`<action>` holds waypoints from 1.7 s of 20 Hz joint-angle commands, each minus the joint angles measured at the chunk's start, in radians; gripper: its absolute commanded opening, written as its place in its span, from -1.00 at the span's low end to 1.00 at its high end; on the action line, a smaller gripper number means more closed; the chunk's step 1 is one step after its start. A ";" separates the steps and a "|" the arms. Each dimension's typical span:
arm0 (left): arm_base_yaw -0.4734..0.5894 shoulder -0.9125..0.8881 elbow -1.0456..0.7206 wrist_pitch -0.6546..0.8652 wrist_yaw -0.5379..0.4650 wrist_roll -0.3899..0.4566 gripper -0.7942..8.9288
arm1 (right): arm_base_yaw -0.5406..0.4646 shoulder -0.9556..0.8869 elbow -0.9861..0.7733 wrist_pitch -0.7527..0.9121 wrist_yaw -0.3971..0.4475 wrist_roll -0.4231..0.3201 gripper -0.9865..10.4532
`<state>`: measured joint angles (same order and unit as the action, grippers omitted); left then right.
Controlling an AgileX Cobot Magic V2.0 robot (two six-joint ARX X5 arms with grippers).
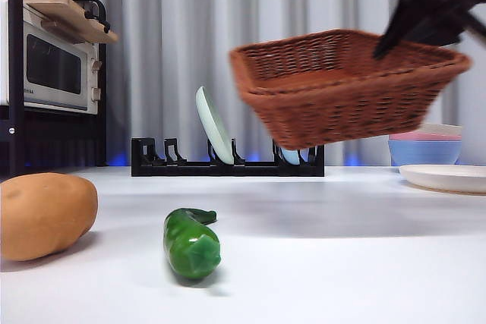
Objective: Pick up the basket,pick up the corn from the table,pick up the potato from the table,pick up the cucumber from the table,put all items into the basket
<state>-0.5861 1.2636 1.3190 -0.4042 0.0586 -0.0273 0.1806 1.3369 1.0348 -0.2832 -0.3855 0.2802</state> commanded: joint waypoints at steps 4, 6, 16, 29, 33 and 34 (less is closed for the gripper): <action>-0.125 0.095 -0.014 -0.024 -0.013 -0.077 -0.85 | 0.104 0.022 0.002 0.078 -0.010 0.072 -0.86; -0.166 0.163 -0.014 -0.029 -0.068 -0.077 -0.85 | 0.121 0.022 0.002 0.089 -0.011 0.091 -0.86; -0.239 0.304 -0.014 -0.055 -0.081 -0.078 0.28 | 0.121 0.022 0.002 0.089 -0.035 0.097 -0.86; -0.236 -0.053 0.146 -0.723 -0.224 -0.119 0.26 | 0.080 0.022 0.002 0.089 -0.035 0.096 -0.86; -0.237 -0.070 0.080 -0.891 -0.298 -0.188 0.26 | 0.059 0.022 0.002 0.089 -0.035 0.088 -0.86; -0.237 -0.070 0.038 -0.871 -0.291 -0.200 0.26 | 0.053 0.022 0.002 0.089 -0.035 0.087 -0.86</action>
<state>-0.8211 1.1896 1.3643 -1.2751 -0.2337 -0.1993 0.2337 1.3582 1.0348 -0.2153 -0.4122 0.3580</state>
